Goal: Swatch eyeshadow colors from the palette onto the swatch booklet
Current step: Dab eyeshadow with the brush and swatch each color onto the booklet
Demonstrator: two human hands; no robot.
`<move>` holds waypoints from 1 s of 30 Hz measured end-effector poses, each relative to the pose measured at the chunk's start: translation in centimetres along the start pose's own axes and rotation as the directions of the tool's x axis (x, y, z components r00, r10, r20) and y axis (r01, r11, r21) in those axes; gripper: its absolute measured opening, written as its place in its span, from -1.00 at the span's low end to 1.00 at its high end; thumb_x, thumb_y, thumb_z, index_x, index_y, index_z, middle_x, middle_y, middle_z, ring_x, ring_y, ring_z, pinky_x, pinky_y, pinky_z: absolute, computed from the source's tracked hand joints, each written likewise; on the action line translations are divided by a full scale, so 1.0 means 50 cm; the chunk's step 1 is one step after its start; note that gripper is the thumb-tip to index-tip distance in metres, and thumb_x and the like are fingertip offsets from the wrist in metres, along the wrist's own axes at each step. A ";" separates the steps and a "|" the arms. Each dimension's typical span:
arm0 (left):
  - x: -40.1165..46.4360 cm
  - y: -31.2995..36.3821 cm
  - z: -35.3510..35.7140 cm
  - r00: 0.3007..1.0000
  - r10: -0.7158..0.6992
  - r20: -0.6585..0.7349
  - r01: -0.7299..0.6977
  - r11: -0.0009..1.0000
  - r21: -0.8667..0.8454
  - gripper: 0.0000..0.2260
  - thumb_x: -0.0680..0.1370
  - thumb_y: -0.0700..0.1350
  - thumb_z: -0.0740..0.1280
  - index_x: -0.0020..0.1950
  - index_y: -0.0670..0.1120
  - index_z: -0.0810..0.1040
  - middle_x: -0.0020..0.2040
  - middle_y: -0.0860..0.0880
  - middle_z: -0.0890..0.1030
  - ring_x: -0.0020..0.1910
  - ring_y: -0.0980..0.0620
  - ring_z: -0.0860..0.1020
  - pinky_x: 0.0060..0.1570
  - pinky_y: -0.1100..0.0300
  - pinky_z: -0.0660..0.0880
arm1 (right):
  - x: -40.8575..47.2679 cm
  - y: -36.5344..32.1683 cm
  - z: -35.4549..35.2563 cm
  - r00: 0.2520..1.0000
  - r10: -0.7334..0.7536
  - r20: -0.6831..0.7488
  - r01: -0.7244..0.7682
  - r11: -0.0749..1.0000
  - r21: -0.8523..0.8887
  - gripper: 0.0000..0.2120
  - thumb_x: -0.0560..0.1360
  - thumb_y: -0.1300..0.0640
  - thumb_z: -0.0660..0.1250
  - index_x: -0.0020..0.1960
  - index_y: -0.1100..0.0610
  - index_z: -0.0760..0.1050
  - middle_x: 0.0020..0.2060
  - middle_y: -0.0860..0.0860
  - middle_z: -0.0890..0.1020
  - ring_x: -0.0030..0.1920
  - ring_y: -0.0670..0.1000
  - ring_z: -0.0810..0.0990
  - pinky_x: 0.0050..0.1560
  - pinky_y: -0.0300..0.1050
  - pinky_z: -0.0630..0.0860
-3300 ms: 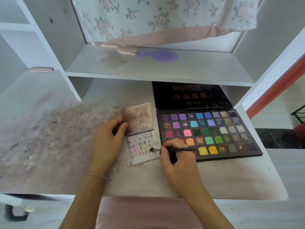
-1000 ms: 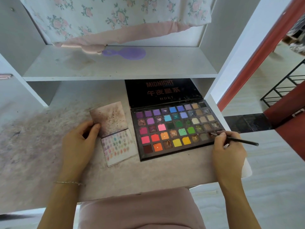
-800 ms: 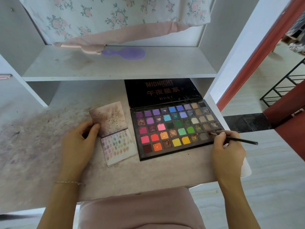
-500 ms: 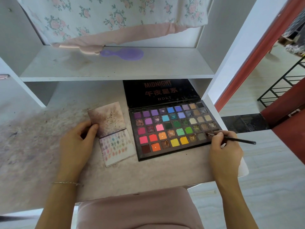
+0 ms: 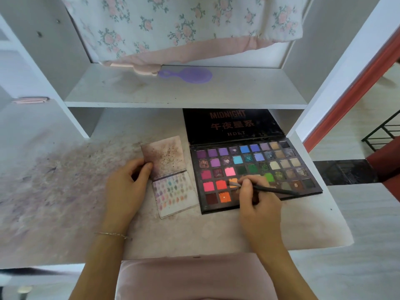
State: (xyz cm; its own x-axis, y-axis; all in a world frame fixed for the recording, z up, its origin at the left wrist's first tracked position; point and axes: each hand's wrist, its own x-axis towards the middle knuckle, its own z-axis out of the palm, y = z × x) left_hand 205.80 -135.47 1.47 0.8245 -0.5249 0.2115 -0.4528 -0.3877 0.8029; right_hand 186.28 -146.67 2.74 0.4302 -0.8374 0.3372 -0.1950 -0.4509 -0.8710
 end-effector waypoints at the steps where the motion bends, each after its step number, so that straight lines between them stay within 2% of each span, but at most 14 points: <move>1: 0.000 0.000 0.000 1.000 -0.002 0.000 0.002 1.000 -0.001 -0.84 0.54 -0.14 0.27 0.04 -0.10 0.61 -0.11 0.00 0.64 -0.13 0.05 0.56 -0.08 0.15 0.45 | -0.004 -0.006 0.014 0.999 -0.003 0.034 0.003 1.000 0.008 -0.82 0.49 0.12 0.13 -0.23 -0.11 0.38 -0.39 -0.08 0.51 -0.32 -0.13 0.51 -0.36 -0.45 0.37; 3: 0.000 -0.001 -0.001 1.000 -0.004 0.000 0.004 1.000 -0.008 -0.85 0.54 -0.15 0.27 0.03 -0.10 0.61 -0.12 0.00 0.64 -0.13 0.05 0.56 -0.09 0.16 0.44 | -0.009 -0.017 0.040 0.994 -0.009 0.106 0.009 1.000 0.005 -0.81 0.49 0.09 0.12 -0.25 -0.12 0.36 -0.43 -0.13 0.49 -0.34 -0.14 0.50 -0.36 -0.44 0.35; 6: 0.000 -0.001 -0.001 1.000 -0.003 0.008 0.003 1.000 -0.004 -0.86 0.54 -0.15 0.27 0.01 -0.08 0.61 -0.15 0.03 0.62 -0.16 0.09 0.55 -0.15 0.26 0.43 | -0.011 -0.028 0.073 0.973 -0.037 0.228 0.044 0.999 -0.028 -0.86 0.49 0.05 0.10 -0.20 -0.15 0.33 -0.33 -0.17 0.48 -0.26 -0.14 0.50 -0.22 -0.41 0.38; 9: 0.001 -0.001 -0.002 1.000 0.000 0.009 0.000 1.000 0.001 -0.86 0.53 -0.15 0.27 -0.01 -0.07 0.62 -0.17 0.07 0.62 -0.20 0.17 0.53 -0.21 0.41 0.37 | -0.010 -0.031 0.090 0.959 -0.069 0.273 0.087 0.995 -0.053 -0.89 0.49 0.06 0.12 -0.13 0.02 0.41 -0.28 -0.16 0.44 -0.20 -0.16 0.45 -0.15 -0.47 0.34; 11: 0.001 -0.001 -0.002 1.000 -0.001 0.007 0.001 1.000 -0.001 -0.87 0.53 -0.15 0.28 -0.03 -0.07 0.62 -0.19 0.06 0.62 -0.22 0.25 0.51 -0.25 0.51 0.34 | -0.007 -0.033 0.094 0.956 -0.075 0.285 0.100 0.992 -0.076 -0.81 0.48 0.08 0.13 -0.09 0.14 0.48 -0.25 -0.11 0.45 -0.19 -0.07 0.45 -0.15 -0.43 0.35; 13: 0.001 0.000 -0.002 1.000 0.008 -0.002 -0.008 1.000 0.005 -0.88 0.52 -0.16 0.29 -0.04 -0.08 0.62 -0.20 0.04 0.61 -0.24 0.28 0.50 -0.27 0.54 0.32 | -0.005 -0.034 0.095 0.952 -0.074 0.296 0.105 0.990 -0.091 -0.79 0.47 0.08 0.14 -0.09 0.17 0.49 -0.27 -0.15 0.44 -0.17 -0.03 0.46 -0.17 -0.37 0.35; 15: 0.002 0.002 -0.002 1.000 0.012 -0.007 -0.012 1.000 0.006 -0.88 0.52 -0.16 0.29 -0.03 -0.08 0.62 -0.20 0.05 0.61 -0.24 0.29 0.50 -0.27 0.56 0.31 | -0.004 -0.035 0.094 0.946 -0.073 0.316 0.111 0.988 -0.103 -0.82 0.49 0.09 0.16 -0.09 0.15 0.48 -0.27 -0.19 0.41 -0.17 -0.04 0.45 -0.17 -0.34 0.34; 19: 0.002 0.002 -0.003 1.000 0.014 -0.002 -0.014 1.000 0.005 -0.85 0.53 -0.15 0.28 0.02 -0.06 0.62 -0.16 0.11 0.61 -0.21 0.24 0.52 -0.22 0.54 0.35 | -0.004 -0.031 0.096 0.931 -0.059 0.360 0.117 0.983 -0.141 -0.92 0.52 0.23 0.23 -0.04 0.20 0.49 -0.20 -0.07 0.44 -0.11 0.04 0.47 -0.09 -0.18 0.41; 22: 0.002 0.001 -0.003 1.000 0.016 -0.011 -0.016 1.000 0.005 -0.85 0.52 -0.16 0.29 0.02 -0.08 0.62 -0.17 0.10 0.61 -0.22 0.22 0.51 -0.23 0.54 0.34 | -0.004 -0.032 0.097 0.928 -0.051 0.369 0.120 0.979 -0.167 -0.93 0.53 0.22 0.23 -0.05 0.18 0.47 -0.25 -0.16 0.38 -0.14 -0.02 0.42 -0.14 -0.33 0.35; 25: 0.003 0.001 -0.002 1.000 0.020 -0.010 -0.020 1.000 0.000 -0.87 0.52 -0.16 0.29 -0.01 -0.09 0.62 -0.20 0.07 0.61 -0.22 0.28 0.50 -0.25 0.55 0.33 | -0.005 -0.034 0.094 0.927 -0.059 0.369 0.132 0.976 -0.176 -0.94 0.52 0.23 0.23 -0.05 0.20 0.47 -0.25 -0.12 0.39 -0.16 -0.04 0.41 -0.17 -0.36 0.33; 30: 0.003 0.001 0.000 1.000 0.010 -0.020 -0.010 1.000 -0.006 -0.86 0.52 -0.14 0.29 0.01 -0.07 0.62 -0.21 0.13 0.58 -0.22 0.30 0.49 -0.24 0.54 0.35 | -0.003 -0.034 0.095 0.920 -0.079 0.383 0.146 0.978 -0.150 -0.92 0.52 0.24 0.23 -0.06 0.22 0.49 -0.21 -0.02 0.45 -0.15 0.03 0.44 -0.12 -0.16 0.38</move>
State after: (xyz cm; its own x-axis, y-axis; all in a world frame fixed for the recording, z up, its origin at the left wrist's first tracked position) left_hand 205.91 -135.58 1.52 0.8264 -0.5136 0.2308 -0.4594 -0.3780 0.8038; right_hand 190.73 -144.29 2.48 0.7489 -0.6169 0.2421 -0.2603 -0.6098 -0.7486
